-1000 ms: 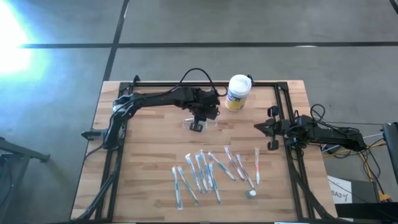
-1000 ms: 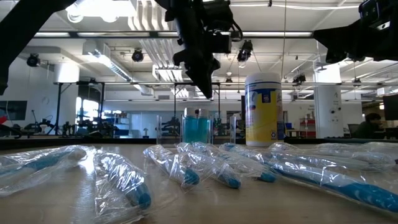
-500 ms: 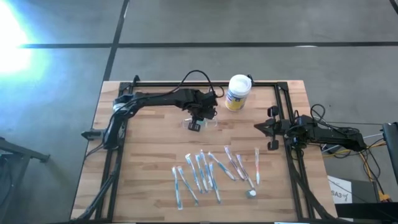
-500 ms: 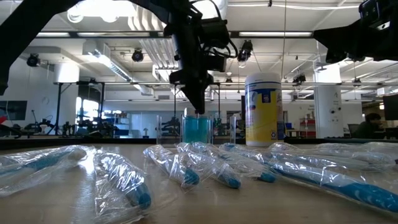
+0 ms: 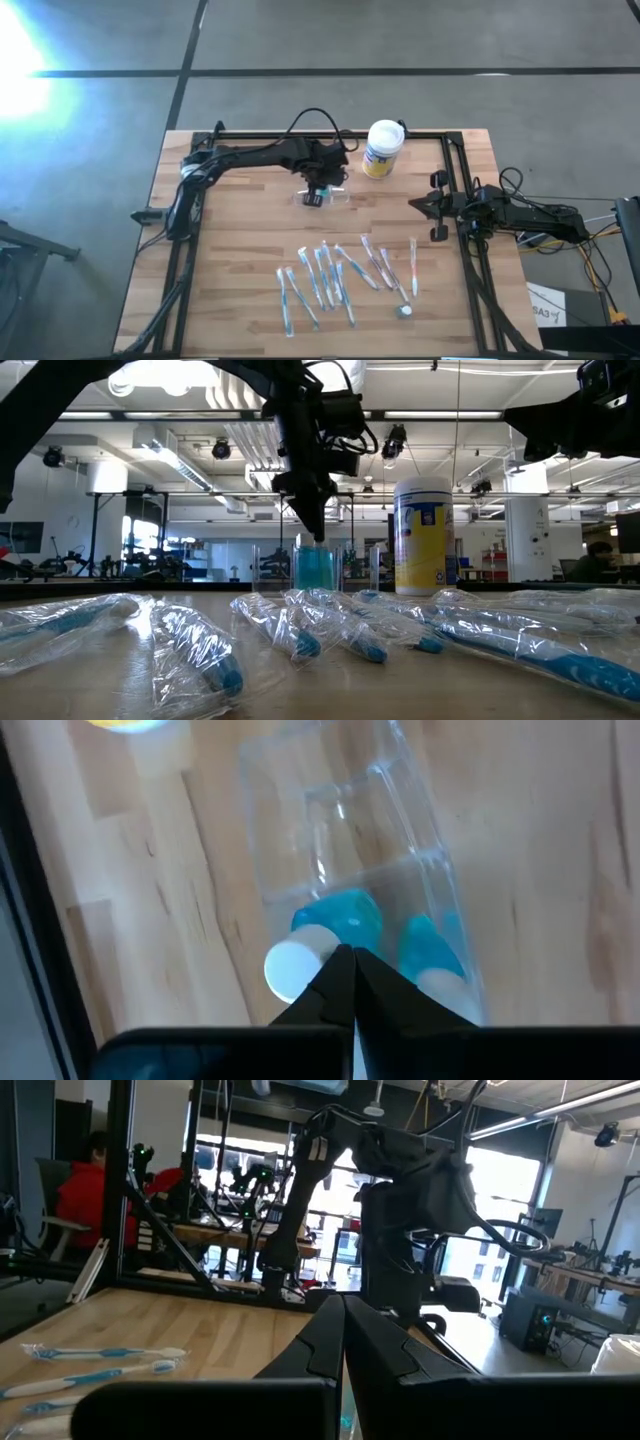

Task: Pick & Place toothbrushing station
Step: Put the blue mouthwash bottle into the transparent organizer

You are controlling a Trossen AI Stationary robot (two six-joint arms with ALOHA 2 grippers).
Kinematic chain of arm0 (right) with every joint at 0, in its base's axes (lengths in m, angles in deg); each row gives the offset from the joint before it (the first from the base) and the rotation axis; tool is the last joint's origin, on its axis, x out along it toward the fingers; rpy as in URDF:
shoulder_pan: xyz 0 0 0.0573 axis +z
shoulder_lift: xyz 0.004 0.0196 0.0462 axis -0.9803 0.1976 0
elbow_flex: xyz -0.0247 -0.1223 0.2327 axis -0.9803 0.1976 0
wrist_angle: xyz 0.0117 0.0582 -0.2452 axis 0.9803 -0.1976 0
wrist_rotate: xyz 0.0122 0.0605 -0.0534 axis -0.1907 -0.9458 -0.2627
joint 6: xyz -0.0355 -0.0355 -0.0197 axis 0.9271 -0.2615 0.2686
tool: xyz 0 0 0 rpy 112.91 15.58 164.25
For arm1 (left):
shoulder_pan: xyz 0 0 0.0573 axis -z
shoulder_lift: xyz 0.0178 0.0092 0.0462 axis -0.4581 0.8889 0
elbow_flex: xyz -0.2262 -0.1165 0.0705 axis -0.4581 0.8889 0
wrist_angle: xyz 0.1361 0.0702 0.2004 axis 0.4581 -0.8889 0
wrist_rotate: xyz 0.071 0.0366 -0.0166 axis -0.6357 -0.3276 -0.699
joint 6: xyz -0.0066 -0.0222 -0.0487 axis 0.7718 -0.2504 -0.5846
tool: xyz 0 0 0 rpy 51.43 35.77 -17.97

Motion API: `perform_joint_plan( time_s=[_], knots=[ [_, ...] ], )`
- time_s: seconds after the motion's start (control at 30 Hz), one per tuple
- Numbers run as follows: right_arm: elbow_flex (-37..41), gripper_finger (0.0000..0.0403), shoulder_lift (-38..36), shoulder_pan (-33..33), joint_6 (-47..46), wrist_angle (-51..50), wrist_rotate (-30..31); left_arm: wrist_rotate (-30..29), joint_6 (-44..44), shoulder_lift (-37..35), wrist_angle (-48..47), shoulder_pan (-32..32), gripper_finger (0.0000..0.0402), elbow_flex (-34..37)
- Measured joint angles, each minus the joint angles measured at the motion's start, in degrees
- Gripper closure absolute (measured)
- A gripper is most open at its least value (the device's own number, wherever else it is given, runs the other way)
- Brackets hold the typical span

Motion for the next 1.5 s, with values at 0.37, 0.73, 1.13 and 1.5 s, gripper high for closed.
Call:
perform_joint_plan(
  time_s=[0.37, 0.73, 1.13, 1.5],
  knots=[
    [0.0, 0.0394, 0.0, 0.0, 0.1, -0.02, 0.0, 1.04, -0.1, -1.34, -2.29, 0.17, 0.0399, -0.08],
    [-0.02, 0.0394, -0.04, -0.02, -0.11, -0.13, 0.0, 14.79, -1.34, -12.72, -4.37, 0.66, 0.0399, 2.2],
    [-0.02, 0.0394, 0.07, -0.01, -0.26, -0.2, -0.02, 19.35, -21.84, -51.97, 27.09, 1.58, 0.0398, 38.75],
    [-0.02, 0.0394, 0.01, -0.01, -0.01, 0.28, 0.54, 19.26, -31.46, -80.03, 55.15, 2.62, 0.0398, 70.65]
  ],
)
